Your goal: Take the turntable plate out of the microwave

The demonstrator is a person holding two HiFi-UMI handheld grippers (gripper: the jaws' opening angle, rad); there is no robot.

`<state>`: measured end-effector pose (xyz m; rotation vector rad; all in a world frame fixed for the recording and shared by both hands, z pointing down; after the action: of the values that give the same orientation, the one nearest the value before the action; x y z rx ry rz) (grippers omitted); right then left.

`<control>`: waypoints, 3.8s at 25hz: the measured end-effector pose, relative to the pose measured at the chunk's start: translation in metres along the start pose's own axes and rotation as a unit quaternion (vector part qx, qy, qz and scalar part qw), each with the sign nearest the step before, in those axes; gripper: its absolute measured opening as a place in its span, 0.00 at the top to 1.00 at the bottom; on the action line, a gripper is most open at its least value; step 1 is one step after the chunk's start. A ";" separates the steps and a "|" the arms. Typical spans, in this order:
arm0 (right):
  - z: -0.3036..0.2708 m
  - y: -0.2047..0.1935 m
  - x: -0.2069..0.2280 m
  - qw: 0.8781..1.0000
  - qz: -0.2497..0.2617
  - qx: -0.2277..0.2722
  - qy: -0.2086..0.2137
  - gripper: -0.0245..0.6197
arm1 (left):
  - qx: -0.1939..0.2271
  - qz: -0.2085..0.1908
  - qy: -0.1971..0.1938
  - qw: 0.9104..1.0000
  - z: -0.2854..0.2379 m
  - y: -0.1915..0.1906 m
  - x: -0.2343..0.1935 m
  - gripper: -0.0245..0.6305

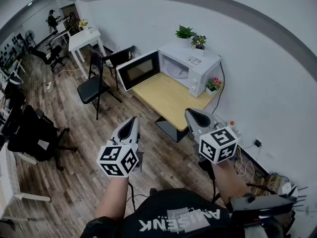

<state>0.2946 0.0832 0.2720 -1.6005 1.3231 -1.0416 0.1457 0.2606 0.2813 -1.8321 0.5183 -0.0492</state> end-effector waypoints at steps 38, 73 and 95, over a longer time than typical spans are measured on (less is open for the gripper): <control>-0.070 0.004 -0.051 0.999 -0.022 0.011 -0.025 0.96 | -0.009 -0.026 -0.040 0.999 -0.002 0.002 -0.085 0.96; -0.263 0.096 0.187 0.999 0.012 0.041 -0.002 0.96 | -0.044 -0.018 -0.025 0.999 -0.301 0.118 -0.147 0.96; -0.330 0.111 0.229 0.994 -0.014 0.027 -0.101 0.96 | -0.058 -0.075 -0.154 0.984 -0.420 0.172 -0.190 0.96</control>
<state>-0.0249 -0.1821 0.3062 -1.6411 1.1319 -0.8986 -0.2031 -0.0861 0.3037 -1.9448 0.1692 0.1634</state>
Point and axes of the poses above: the fingertips, and each gripper's own axes: z backward along the fingers, x to its right, y out of its top, the point moved 6 cm from there along z, backward along the fingers, and after that the axes turned 14 degrees about -x, right-handed, at the moved point
